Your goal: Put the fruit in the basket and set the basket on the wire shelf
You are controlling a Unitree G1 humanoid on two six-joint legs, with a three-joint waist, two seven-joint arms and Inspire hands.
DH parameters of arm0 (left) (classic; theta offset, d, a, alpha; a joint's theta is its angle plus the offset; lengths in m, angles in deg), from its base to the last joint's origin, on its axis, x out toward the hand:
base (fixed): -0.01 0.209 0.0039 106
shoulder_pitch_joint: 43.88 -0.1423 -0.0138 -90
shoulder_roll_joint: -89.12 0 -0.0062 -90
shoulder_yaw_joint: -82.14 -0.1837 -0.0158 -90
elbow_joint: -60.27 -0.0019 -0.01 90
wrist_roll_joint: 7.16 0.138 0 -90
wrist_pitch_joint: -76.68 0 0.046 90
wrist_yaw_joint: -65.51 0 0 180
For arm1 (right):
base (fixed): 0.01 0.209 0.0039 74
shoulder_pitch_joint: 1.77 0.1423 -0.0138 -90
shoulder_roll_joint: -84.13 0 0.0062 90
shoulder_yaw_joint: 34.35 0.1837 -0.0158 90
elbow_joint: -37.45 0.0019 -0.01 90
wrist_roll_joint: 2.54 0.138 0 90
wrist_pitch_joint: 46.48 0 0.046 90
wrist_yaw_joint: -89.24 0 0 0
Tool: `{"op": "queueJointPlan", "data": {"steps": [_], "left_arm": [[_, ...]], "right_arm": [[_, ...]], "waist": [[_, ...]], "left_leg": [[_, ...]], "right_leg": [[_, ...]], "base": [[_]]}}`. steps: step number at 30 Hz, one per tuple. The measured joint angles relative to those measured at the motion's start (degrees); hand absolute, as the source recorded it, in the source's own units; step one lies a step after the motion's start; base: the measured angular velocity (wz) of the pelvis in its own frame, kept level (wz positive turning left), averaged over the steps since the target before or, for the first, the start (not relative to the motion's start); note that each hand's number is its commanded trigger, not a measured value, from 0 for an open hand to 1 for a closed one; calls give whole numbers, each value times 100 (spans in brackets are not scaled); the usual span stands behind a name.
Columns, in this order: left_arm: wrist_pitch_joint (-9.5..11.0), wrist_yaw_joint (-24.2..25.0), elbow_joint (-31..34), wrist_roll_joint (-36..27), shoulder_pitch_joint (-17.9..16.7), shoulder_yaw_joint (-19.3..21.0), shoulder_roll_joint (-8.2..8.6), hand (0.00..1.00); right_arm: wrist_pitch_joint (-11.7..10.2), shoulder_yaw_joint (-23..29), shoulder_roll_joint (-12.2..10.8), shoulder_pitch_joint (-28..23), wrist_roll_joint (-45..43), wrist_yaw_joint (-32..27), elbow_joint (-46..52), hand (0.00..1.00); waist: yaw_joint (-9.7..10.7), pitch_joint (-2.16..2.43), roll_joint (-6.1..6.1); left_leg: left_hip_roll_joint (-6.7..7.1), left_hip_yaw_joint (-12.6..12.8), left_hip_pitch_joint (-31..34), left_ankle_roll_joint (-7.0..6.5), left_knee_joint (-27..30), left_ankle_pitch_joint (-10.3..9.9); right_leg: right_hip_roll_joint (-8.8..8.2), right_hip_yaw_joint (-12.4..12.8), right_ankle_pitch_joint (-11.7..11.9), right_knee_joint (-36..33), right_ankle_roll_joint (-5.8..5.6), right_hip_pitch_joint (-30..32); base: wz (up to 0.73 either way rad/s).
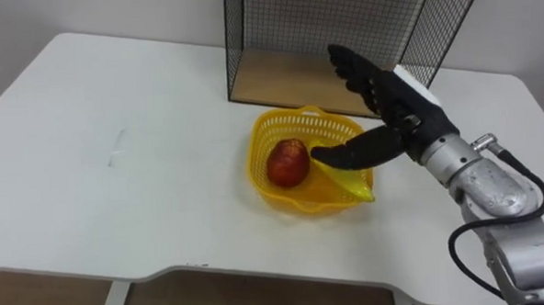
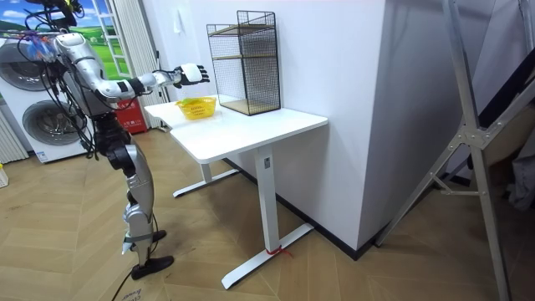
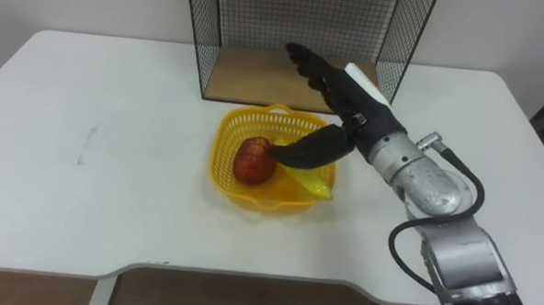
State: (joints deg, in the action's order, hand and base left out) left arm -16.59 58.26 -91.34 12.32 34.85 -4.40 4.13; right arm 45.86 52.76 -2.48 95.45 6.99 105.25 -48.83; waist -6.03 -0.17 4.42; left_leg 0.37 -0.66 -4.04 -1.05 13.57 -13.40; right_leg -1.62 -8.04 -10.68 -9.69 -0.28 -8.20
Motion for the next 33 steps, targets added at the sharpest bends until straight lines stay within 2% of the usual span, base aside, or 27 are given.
{"op": "queueJointPlan", "data": {"steps": [4,7,11,16,20,22,27,29,31,32,33], "left_arm": [[9,-56,-48,-438,-104,34,0,0],[7,-134,-45,-533,-197,126,8,0],[-3,-332,-46,-902,-409,437,44,0],[11,-903,-210,-1846,-578,1390,72,0],[8,-1401,-98,-2618,-620,1913,70,0],[13,-1784,225,-2686,-619,2248,65,0],[37,-2521,983,-2684,-531,2358,22,0],[36,-2781,1568,-2683,-480,2364,24,0],[105,-3168,2558,-2600,-446,2351,24,0],[130,-3247,2815,-2559,-446,2350,24,0],[230,-3399,3268,-2391,-438,2350,23,0]], "right_arm": [[-4,25,1,-12,746,-116,1,0],[-3,126,2,-153,943,-217,103,0],[20,495,2,-359,1098,-440,177,0],[16,1048,5,-606,1449,-1184,293,0],[16,1175,9,-981,1606,-1662,347,0],[18,1316,8,-1213,1631,-1963,346,0],[21,1428,-8,-1599,1222,-2566,346,0],[23,1444,-38,-1702,1038,-2682,347,0],[22,1528,-61,-1752,1002,-2815,412,0],[12,1554,-78,-1758,996,-2862,434,0],[-23,1561,-98,-1758,834,-2977,451,0]], "waist": [[97,-7,-3],[125,0,9],[209,27,-61],[236,92,-208],[249,79,-279],[251,71,-300],[301,57,-379],[300,58,-389],[260,59,-421],[252,62,-435],[248,65,-448]], "left_leg": [[2,-10,-63,0,5,-2],[0,-12,-48,0,15,-3],[6,-11,-48,-3,34,-4],[3,11,-84,-8,5,5],[-1,33,-132,-10,-18,6],[1,26,-100,-9,-8,7],[6,11,-49,-8,9,8],[6,10,-23,-5,5,17],[3,23,-9,-4,-1,19],[4,25,-11,-4,-7,19],[5,7,-20,-5,-24,19]], "right_leg": [[-2,-18,0,10,0,-83],[-1,-13,2,6,-2,-73],[-12,-17,7,-1,-11,-81],[-12,4,7,-2,-11,-85],[-12,25,7,-1,-11,-105],[-14,16,7,-1,-11,-84],[-15,5,7,-4,-11,-58],[-15,8,7,-7,-11,-27],[-13,24,7,-17,-11,2],[-14,28,7,-15,-11,7],[-13,42,7,-10,-11,8]], "base": [[2],[0],[0],[-1],[-3],[0],[1],[2],[-3],[-4],[-4]]}}
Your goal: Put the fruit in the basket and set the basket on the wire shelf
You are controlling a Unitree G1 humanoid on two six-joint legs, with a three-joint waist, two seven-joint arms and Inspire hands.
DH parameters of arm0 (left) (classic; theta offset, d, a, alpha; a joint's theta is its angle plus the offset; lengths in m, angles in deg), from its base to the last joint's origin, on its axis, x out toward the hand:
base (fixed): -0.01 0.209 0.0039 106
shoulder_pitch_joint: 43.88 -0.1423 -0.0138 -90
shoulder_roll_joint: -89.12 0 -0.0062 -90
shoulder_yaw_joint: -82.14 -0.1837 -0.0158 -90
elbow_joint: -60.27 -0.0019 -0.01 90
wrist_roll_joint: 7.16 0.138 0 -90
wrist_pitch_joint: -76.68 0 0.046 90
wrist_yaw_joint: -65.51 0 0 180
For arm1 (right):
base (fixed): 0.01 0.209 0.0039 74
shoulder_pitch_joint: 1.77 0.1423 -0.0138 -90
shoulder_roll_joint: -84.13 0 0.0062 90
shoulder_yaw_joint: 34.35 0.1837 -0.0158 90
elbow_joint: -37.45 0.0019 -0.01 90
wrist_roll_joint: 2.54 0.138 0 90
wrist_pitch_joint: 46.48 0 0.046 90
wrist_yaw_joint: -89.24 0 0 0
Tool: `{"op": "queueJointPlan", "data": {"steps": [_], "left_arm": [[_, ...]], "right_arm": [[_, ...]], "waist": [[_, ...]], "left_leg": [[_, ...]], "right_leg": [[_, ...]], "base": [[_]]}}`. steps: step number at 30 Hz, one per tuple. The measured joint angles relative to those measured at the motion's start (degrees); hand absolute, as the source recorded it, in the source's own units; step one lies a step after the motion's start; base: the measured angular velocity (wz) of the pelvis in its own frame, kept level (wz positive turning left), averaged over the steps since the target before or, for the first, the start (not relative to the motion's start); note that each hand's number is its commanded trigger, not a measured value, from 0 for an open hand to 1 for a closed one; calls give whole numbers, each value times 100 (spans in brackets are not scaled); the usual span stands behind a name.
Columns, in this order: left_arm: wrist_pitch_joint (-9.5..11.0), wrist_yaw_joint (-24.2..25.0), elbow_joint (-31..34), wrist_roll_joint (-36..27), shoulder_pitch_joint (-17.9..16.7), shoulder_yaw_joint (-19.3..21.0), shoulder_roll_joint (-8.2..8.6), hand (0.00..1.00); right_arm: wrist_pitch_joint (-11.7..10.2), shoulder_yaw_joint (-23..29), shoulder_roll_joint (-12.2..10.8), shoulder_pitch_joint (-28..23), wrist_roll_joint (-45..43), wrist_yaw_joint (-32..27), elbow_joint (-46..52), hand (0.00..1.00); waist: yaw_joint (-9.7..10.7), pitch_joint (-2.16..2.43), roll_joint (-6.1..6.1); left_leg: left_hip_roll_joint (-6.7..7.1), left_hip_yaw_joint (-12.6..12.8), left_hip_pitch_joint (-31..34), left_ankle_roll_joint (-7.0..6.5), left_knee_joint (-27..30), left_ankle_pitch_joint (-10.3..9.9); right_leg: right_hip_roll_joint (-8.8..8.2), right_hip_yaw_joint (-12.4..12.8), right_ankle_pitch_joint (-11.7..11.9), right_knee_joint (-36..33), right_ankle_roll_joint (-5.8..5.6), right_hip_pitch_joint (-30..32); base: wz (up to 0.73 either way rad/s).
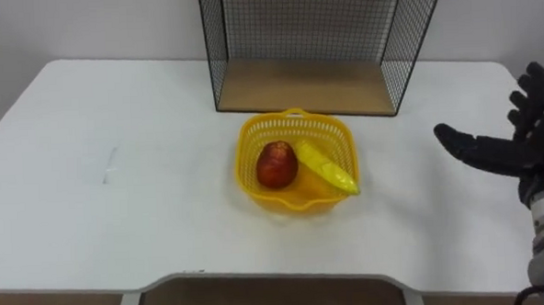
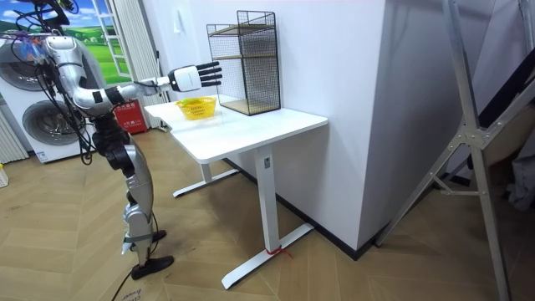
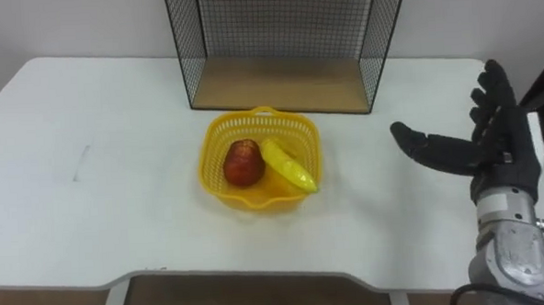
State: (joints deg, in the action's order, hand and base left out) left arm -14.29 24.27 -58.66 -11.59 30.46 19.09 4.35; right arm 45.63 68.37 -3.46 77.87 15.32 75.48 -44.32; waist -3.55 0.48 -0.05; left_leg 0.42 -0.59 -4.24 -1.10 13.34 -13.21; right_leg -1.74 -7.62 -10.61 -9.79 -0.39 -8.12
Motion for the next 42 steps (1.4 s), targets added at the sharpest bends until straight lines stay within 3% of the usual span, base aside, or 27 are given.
{"op": "queueJointPlan", "data": {"steps": [5,7,11,15,22,27,35,42], "left_arm": [[201,-390,1715,641,21,-43,-4,0],[309,-461,2254,795,49,-166,-2,0],[373,-302,2940,903,71,-451,20,0],[613,-82,3544,870,245,-946,54,0],[993,436,3686,730,303,-1878,63,0],[1026,1095,3559,83,355,-2564,91,0],[1025,2136,3557,-648,358,-2929,138,0],[1018,2828,3444,-1488,354,-3150,230,0]], "right_arm": [[-155,37,-212,-146,-284,-172,-4,0],[-160,22,-337,-195,-282,-155,-37,0],[-168,-17,-403,-205,-279,-100,-205,0],[-428,-144,-406,-199,-283,3,-205,0],[-775,-557,-524,-197,-265,209,-550,0],[-775,-835,-767,-191,-238,335,-702,0],[-908,-1115,-886,-92,-207,570,-1103,0],[-908,-1256,-998,-72,704,971,-1202,0]], "waist": [[16,9,-11],[30,-16,-42],[58,-47,-20],[86,-69,14],[194,-87,49],[210,-110,86],[321,-110,56],[457,-113,39]], "left_leg": [[-1,19,-10,-2,-27,1],[9,18,-31,-12,-74,10],[10,9,-24,-13,-72,11],[15,10,-32,-13,-73,10],[6,62,-39,-13,-60,11],[-3,124,-33,-13,-59,11],[-14,226,-44,-13,-62,11],[-22,249,-43,-13,-69,11]], "right_leg": [[0,-27,0,8,0,-3],[-9,-25,0,8,-1,0],[-6,-38,-1,20,-2,0],[-8,-37,0,20,-2,-5],[-7,-17,0,12,-2,27],[-8,-17,0,3,-2,54],[3,105,0,2,-2,116],[8,131,0,0,-2,127]], "base": [[1],[0],[0],[0],[-4],[-6],[-6],[-2]]}}
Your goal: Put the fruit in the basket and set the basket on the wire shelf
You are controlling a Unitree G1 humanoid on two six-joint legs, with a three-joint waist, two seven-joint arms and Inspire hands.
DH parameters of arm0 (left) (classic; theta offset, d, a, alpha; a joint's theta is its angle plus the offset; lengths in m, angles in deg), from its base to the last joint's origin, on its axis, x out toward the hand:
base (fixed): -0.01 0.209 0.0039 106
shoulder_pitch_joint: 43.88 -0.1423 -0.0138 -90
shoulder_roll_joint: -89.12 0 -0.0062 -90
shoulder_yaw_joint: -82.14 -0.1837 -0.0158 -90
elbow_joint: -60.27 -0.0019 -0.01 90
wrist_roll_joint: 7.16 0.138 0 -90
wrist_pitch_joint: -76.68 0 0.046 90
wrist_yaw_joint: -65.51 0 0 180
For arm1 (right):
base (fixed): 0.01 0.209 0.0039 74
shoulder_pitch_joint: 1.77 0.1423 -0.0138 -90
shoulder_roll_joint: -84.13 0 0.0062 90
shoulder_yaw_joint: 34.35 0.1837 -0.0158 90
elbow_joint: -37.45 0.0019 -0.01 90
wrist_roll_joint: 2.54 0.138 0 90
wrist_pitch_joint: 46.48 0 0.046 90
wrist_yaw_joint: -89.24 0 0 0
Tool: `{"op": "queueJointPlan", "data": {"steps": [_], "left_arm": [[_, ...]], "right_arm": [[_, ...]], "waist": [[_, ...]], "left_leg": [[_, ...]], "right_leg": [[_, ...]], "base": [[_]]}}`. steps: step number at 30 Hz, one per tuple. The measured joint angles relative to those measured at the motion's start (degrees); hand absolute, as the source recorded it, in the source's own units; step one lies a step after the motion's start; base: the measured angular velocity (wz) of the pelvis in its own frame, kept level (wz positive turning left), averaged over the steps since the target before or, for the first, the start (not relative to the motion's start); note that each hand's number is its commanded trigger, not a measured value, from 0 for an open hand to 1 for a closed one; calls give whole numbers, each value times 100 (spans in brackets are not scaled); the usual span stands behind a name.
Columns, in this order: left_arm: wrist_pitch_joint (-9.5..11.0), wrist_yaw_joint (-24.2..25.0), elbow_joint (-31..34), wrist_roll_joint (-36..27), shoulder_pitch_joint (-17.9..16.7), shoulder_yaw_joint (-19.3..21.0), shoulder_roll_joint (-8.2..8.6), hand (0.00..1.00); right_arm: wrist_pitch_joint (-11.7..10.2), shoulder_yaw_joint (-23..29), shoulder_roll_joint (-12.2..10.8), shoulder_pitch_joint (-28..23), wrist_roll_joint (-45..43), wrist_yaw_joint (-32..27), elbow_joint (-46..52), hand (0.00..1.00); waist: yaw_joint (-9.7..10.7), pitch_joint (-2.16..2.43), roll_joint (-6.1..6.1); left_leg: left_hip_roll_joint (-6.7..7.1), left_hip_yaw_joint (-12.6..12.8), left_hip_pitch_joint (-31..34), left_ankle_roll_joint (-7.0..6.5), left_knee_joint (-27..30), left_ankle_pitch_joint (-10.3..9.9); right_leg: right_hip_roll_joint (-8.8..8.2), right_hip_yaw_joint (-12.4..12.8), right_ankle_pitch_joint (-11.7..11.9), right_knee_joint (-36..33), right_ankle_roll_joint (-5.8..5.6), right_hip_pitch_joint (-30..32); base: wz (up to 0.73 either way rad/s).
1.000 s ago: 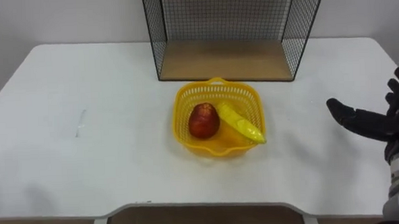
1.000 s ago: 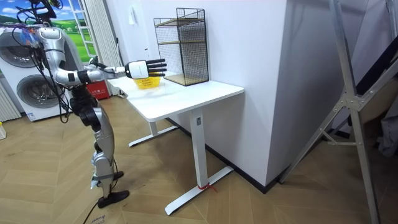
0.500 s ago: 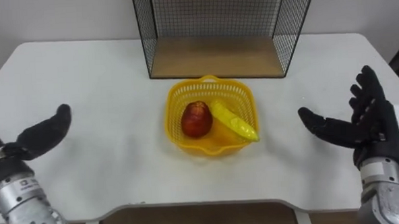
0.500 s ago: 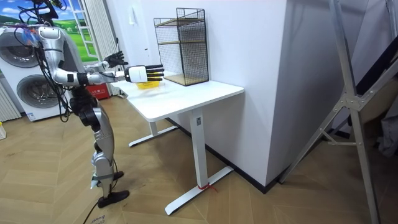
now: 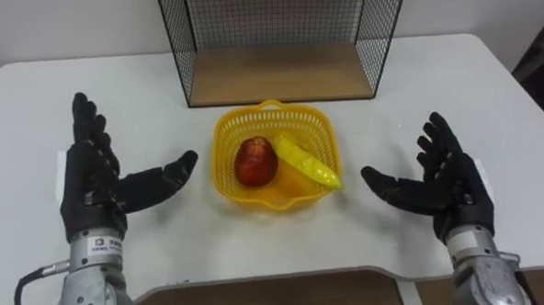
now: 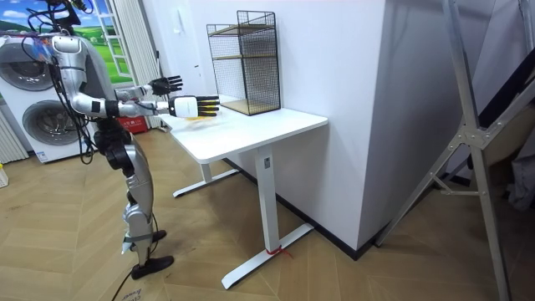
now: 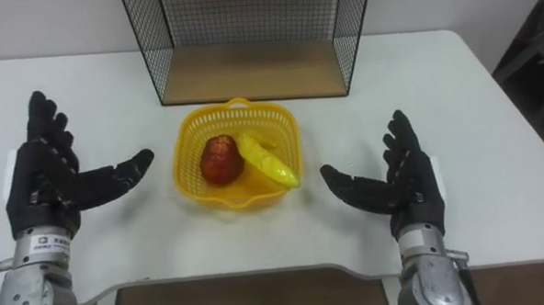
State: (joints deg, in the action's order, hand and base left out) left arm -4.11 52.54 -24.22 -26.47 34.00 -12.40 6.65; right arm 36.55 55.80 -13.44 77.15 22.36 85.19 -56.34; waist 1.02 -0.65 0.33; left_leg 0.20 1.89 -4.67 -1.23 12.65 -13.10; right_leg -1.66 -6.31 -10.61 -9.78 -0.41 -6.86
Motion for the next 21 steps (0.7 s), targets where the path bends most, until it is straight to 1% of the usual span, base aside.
{"op": "queueJointPlan", "data": {"steps": [2,4,6,9,11,14,15,16,18,21], "left_arm": [[-5,106,0,-218,1,-130,11,0],[-7,338,-2,-513,1,-304,11,0],[-28,547,-2,-727,1,-387,29,0],[-54,823,-20,-914,2,-391,83,0],[-54,982,-125,-936,7,-391,105,0],[-77,1160,-397,-1181,7,-396,147,0],[-121,1216,-503,-1277,7,-388,172,0],[-179,1261,-563,-1286,6,-376,185,0],[-204,1344,-577,-1294,7,-356,220,0],[-229,1477,-591,-1294,8,-352,253,0]], "right_arm": [[0,-97,-4,5,255,98,0,0],[1,-258,-10,42,486,263,0,0],[4,-311,-41,69,666,435,0,0],[5,-344,-128,92,883,648,0,0],[6,-369,-140,93,1028,738,-1,0],[28,-404,-162,93,1198,882,-25,0],[36,-408,-186,93,1259,930,-30,0],[36,-409,-225,93,1290,979,-41,0],[44,-425,-257,93,1292,1059,-48,0],[75,-490,-258,96,1304,1139,-48,0]], "waist": [[18,0,2],[42,-1,3],[57,-2,5],[51,-3,11],[24,-4,11],[3,-15,33],[-7,-21,43],[-6,-29,62],[-5,-47,94],[-17,-45,101]], "left_leg": [[-2,0,4,0,-13,0],[-9,17,-3,1,-26,0],[-21,55,3,2,-26,-1],[-32,96,11,3,-27,-2],[-37,124,22,3,-27,-2],[-40,151,46,3,-22,-2],[-41,172,44,3,-16,-2],[-40,174,45,3,-2,-1],[-42,174,54,3,3,-2],[-42,175,73,3,8,-2]], "right_leg": [[5,0,0,-3,0,-1],[11,10,0,-9,0,1],[17,31,1,-16,2,30],[28,67,4,-28,7,70],[29,92,4,-57,7,115],[33,137,4,-96,7,179],[33,154,4,-96,7,181],[31,155,4,-97,7,177],[33,156,4,-96,7,186],[32,154,4,-100,7,197]], "base": [[0],[-2],[-8],[-7],[-7],[-8],[-6],[-4],[0],[0]]}}
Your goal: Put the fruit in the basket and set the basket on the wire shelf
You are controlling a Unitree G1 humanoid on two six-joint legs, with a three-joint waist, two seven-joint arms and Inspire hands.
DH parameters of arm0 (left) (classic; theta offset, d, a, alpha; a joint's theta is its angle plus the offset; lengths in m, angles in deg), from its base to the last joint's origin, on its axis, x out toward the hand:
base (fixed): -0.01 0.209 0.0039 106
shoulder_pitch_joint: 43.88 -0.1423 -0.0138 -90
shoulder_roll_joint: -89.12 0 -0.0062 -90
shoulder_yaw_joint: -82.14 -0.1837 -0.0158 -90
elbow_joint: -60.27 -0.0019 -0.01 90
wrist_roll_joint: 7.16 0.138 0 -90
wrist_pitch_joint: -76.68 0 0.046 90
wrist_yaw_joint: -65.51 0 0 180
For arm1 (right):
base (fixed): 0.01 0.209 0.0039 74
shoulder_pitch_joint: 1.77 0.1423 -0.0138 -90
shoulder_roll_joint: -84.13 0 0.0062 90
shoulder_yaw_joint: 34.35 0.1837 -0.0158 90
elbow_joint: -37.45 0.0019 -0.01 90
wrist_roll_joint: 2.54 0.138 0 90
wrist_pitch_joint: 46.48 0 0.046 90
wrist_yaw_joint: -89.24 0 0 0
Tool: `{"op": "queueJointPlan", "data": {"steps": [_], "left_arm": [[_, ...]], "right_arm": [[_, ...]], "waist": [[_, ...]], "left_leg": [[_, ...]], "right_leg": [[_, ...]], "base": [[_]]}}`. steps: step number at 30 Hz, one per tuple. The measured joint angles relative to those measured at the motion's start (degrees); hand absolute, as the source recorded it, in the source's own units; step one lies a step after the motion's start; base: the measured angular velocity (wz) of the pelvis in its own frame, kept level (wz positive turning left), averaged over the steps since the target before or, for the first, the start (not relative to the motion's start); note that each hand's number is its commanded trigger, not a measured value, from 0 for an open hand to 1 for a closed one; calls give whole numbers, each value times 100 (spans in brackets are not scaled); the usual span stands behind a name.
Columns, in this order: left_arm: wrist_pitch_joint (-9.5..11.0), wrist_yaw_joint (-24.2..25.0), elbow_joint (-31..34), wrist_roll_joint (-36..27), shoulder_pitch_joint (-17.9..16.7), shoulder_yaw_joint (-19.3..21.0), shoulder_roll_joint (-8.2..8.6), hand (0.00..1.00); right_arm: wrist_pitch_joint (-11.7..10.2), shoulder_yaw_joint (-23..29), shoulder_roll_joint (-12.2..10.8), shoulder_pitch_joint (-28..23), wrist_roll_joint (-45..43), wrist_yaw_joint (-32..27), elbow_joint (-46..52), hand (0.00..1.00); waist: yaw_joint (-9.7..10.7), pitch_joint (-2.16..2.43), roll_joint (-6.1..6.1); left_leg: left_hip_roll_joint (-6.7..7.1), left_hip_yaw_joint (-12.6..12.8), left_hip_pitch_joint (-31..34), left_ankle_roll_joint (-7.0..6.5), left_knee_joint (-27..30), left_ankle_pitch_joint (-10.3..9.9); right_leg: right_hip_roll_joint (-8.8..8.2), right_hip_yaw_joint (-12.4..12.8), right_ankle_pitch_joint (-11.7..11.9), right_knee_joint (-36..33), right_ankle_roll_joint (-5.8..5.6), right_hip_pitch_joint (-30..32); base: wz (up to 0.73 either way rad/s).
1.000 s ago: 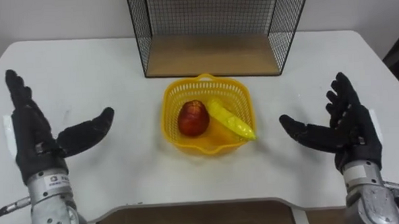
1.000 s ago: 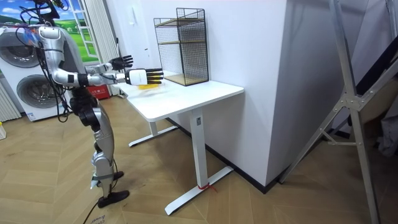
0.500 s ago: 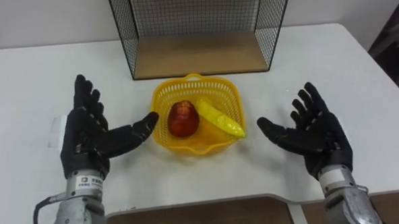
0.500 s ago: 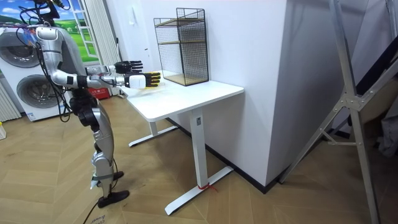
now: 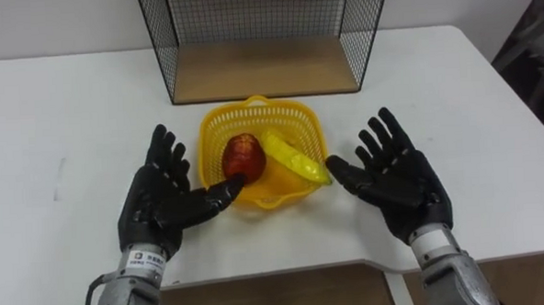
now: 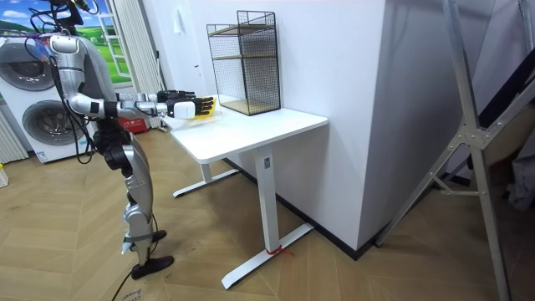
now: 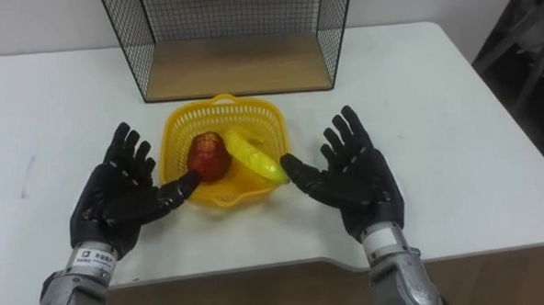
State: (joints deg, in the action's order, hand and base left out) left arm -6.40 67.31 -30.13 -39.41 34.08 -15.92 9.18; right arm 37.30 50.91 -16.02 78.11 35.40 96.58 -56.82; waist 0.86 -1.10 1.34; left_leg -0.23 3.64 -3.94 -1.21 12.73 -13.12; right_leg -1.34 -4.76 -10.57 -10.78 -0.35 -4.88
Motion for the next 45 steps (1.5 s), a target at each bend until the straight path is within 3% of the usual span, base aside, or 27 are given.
{"op": "queueJointPlan", "data": {"steps": [15,29,37,45], "left_arm": [[-64,161,-74,28,0,-15,-3,0],[-68,176,-159,39,-2,-370,46,0],[-68,238,-161,32,0,-399,24,0],[-69,217,-163,23,16,-466,26,0]], "right_arm": [[8,-182,4,7,-5,161,-14,0],[74,-542,-11,237,-341,418,-279,0],[45,-586,-75,332,-457,476,-443,0],[-66,-602,-113,460,-445,423,-663,0]], "waist": [[1,4,-3],[23,20,40],[45,12,103],[86,-4,59]], "left_leg": [[-5,-6,21,1,8,-1],[-3,-9,17,1,33,-1],[-2,-52,34,1,74,-1],[-4,-58,60,0,74,-4]], "right_leg": [[7,-5,3,-2,5,14],[-1,-19,4,-9,5,-6],[1,-46,6,-14,6,-19],[5,-52,30,-10,3,-28]], "base": [[0],[0],[1],[0]]}}
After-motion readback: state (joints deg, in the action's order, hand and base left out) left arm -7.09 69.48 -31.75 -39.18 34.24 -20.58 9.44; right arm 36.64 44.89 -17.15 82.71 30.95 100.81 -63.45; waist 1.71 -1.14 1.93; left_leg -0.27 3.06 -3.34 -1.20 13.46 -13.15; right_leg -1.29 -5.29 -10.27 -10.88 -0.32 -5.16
